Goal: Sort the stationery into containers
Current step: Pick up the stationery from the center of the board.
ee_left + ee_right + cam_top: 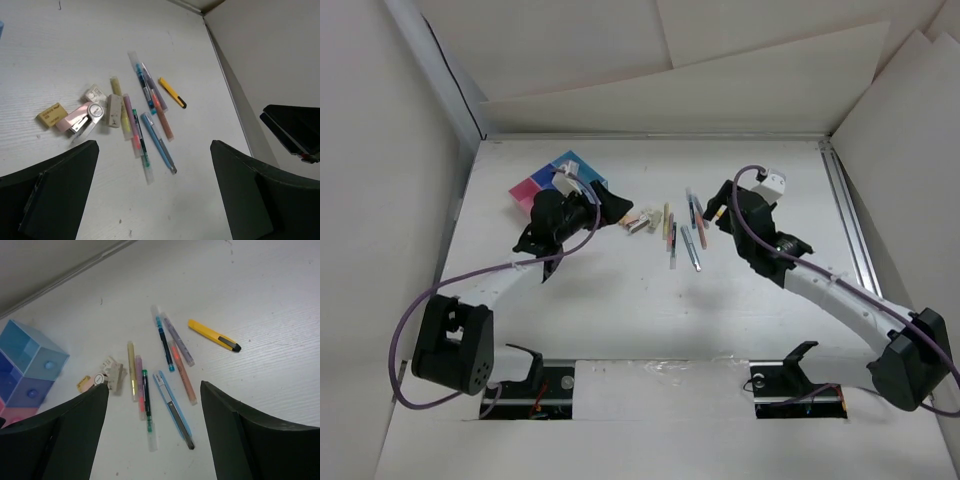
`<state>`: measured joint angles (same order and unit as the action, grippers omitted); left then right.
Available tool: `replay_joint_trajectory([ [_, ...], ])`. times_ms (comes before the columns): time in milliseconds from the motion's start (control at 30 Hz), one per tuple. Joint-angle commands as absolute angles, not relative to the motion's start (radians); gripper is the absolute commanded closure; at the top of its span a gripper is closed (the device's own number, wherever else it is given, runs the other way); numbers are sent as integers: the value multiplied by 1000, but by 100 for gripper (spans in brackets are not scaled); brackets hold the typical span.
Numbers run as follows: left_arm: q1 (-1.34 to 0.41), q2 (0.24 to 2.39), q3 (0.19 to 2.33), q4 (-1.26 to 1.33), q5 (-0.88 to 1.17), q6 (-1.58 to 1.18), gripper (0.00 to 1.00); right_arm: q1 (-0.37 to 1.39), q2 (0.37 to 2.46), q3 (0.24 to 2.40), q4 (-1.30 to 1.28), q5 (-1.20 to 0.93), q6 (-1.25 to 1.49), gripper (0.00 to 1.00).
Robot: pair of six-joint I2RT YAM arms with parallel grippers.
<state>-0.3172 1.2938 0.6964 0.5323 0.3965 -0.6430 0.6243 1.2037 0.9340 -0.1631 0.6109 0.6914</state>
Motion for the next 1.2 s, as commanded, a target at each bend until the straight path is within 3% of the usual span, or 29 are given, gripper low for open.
replay_joint_trajectory([
  [0, -318, 1296, 753, 555, 407, -621, 7, 635, 1178, 887, -77, 609, 721, 20],
  [133, -347, 1305, 798, 522, 428, -585, 4, 644, 1169, 887, -77, 620, 721, 21],
  [200, -425, 1305, 833, 479, 358, -545, 6, 644, 1138, 873, -77, 629, 721, 37],
  [267, -494, 1331, 853, 402, 218, -487, 20, 644, 1127, 864, -77, 638, 730, 62],
  [300, -553, 1342, 873, 382, 186, -477, 28, 644, 1117, 864, -77, 647, 730, 83],
  [333, -580, 1356, 882, 368, 131, -468, 40, 635, 1117, 864, -77, 647, 730, 91],
  [367, -604, 1382, 891, 329, 94, -468, 62, 621, 1127, 877, -77, 635, 730, 100],
  [500, -701, 1437, 945, 236, -96, -434, 88, 611, 1176, 1004, -135, 626, 730, 100],
  [567, -701, 1459, 959, 212, -110, -422, 88, 601, 1189, 1017, -167, 626, 742, 100],
  [600, -701, 1469, 959, 201, -120, -413, 87, 601, 1189, 1017, -167, 635, 742, 100],
  [633, -701, 1488, 959, 190, -120, -413, 78, 601, 1189, 985, -167, 635, 753, 99],
  [767, -701, 1552, 959, 190, -107, -403, 66, 551, 1178, 902, -132, 593, 779, 57],
  [900, -701, 1624, 980, 199, -139, -393, 63, 512, 1138, 867, -83, 522, 770, 45],
  [933, -701, 1637, 989, 199, -164, -382, 57, 512, 1138, 856, -66, 484, 758, 44],
  [1167, -701, 1764, 1110, 176, -196, -341, 53, 491, 1154, 856, -57, 442, 749, 44],
])
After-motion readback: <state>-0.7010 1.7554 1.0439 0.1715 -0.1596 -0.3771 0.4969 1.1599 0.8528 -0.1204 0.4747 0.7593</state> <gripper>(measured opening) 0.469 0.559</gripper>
